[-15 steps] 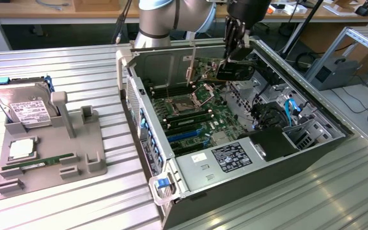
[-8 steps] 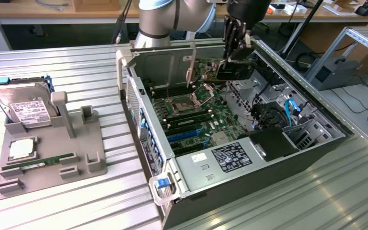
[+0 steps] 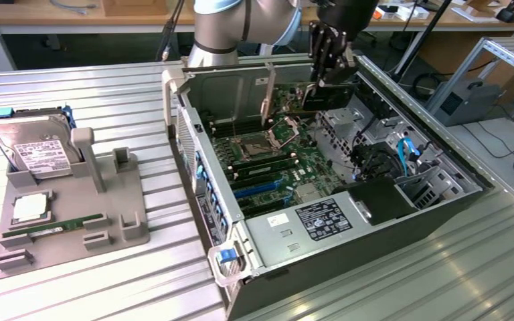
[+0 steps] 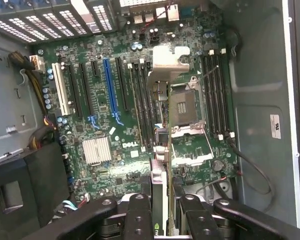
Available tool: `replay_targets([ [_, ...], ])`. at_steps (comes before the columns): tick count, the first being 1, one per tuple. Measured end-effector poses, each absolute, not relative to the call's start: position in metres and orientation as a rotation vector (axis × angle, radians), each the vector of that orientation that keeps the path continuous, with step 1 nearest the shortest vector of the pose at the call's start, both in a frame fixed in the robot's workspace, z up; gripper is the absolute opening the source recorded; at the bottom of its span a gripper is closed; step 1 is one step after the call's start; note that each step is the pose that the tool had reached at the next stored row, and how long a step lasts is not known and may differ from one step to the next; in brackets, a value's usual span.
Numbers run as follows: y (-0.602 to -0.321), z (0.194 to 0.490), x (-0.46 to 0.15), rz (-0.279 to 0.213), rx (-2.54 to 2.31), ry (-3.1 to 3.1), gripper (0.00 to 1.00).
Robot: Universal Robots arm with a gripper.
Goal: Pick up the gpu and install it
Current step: 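Insert the gpu into the slot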
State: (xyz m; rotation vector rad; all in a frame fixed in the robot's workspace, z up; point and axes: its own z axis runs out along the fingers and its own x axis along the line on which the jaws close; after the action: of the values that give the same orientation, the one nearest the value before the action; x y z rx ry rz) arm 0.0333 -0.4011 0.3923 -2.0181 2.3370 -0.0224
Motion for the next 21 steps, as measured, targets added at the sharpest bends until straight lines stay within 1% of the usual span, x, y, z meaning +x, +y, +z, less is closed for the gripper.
replay_targets([
  [9, -0.4011, 0.3922, 0.0333, -0.018, -2.13, 2.234, 0.27],
  [21, -0.405, 0.3919, 0.0333, -0.018, -2.135, 2.23, 0.27],
])
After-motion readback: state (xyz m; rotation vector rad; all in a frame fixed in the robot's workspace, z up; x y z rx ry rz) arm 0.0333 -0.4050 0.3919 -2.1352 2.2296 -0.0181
